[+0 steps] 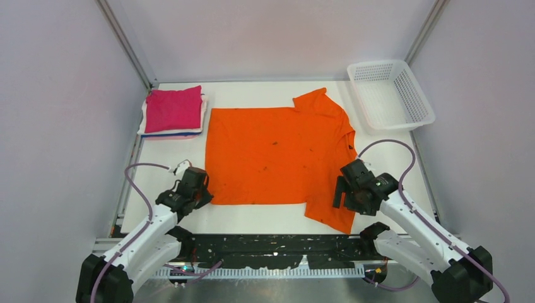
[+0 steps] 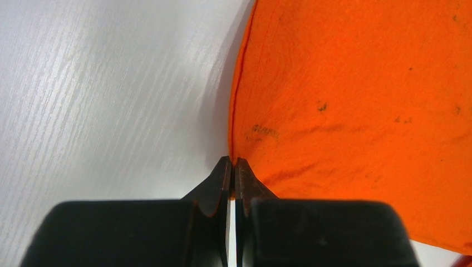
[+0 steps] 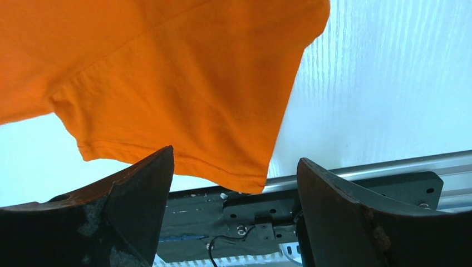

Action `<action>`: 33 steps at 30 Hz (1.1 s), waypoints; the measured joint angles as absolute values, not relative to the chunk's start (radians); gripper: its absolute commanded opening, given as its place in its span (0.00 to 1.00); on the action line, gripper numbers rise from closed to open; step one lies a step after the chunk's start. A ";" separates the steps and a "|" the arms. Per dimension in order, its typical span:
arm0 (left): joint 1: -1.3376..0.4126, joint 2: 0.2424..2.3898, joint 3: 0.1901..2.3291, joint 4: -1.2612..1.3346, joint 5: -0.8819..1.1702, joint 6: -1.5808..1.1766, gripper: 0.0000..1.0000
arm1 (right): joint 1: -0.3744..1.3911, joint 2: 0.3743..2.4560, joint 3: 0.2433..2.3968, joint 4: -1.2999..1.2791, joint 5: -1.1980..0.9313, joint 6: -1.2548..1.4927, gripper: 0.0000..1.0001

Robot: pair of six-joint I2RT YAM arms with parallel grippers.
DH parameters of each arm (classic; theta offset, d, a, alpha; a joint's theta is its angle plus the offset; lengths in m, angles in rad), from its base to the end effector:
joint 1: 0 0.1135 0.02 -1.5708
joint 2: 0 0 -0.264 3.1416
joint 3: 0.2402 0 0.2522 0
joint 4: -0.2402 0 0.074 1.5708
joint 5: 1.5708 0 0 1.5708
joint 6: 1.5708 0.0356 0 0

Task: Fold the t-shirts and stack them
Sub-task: Grab the side of the flattened tshirt closest away from the robot with both arms

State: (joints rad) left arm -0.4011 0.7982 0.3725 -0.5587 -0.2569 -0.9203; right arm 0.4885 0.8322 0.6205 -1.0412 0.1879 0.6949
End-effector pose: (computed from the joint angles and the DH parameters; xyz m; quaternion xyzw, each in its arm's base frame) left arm 0.1357 -0.0477 0.1657 -0.2795 0.9081 -0.0791 0.3016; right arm 0.1165 0.0544 0.2124 0.1160 0.9763 0.0110 0.1825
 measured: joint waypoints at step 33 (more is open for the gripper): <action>-0.401 0.807 0.393 -0.613 -0.280 -0.900 0.00 | 0.555 1.168 0.540 -0.882 -0.001 0.692 0.33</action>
State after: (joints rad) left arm -0.4011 0.8066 0.3931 -0.6128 -0.2802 -0.9001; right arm 0.5552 1.1679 0.5400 -0.8818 -0.0010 0.6922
